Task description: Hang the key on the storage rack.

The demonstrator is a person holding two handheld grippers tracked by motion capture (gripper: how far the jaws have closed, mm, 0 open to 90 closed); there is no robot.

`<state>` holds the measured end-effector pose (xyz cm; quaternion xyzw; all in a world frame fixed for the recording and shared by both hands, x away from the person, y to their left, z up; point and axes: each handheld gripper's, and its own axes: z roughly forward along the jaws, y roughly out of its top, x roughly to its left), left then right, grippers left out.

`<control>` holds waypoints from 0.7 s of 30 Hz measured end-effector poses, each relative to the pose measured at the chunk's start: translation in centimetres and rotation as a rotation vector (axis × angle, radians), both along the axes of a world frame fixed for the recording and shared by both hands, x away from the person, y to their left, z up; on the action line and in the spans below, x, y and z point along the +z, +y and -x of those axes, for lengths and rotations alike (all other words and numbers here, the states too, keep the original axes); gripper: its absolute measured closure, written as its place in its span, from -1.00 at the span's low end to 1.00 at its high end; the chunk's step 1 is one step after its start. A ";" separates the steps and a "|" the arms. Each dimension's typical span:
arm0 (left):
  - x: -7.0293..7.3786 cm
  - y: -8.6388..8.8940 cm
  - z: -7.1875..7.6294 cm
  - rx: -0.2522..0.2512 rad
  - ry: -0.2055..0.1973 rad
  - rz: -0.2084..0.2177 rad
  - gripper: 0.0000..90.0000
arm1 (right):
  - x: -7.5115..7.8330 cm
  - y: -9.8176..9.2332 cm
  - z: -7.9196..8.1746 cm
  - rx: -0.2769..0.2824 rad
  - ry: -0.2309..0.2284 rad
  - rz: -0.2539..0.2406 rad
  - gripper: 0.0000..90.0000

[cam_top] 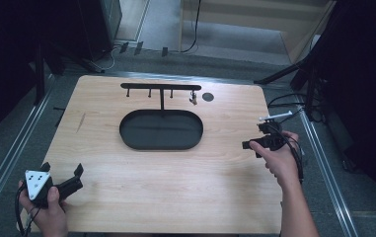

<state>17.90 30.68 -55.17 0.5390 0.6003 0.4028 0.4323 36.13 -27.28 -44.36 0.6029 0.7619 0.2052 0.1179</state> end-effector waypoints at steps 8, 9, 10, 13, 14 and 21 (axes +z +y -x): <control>0.0 -0.1 0.0 -0.002 -0.001 -0.012 -1.00 | -2.2 -1.5 3.4 -0.007 -0.118 -0.066 -0.78; 0.0 -0.1 0.0 -0.003 0.000 -0.013 -1.00 | -2.4 -1.7 4.0 -0.013 -0.140 -0.072 -0.78; 0.0 -0.1 0.0 -0.003 0.000 -0.012 -1.00 | -2.6 -1.9 4.3 -0.019 -0.147 -0.079 -0.78; 0.0 -0.2 0.0 -0.003 0.001 -0.014 -1.00 | -3.4 -2.5 5.3 -0.031 -0.180 -0.081 -0.78; 0.0 -0.1 0.0 -0.003 0.000 -0.014 -1.00 | -4.2 -3.0 6.0 -0.039 -0.206 -0.081 -0.78; 0.0 -0.2 0.0 -0.003 0.002 -0.021 -1.00 | -6.8 -4.3 7.7 -0.064 -0.265 -0.103 -0.71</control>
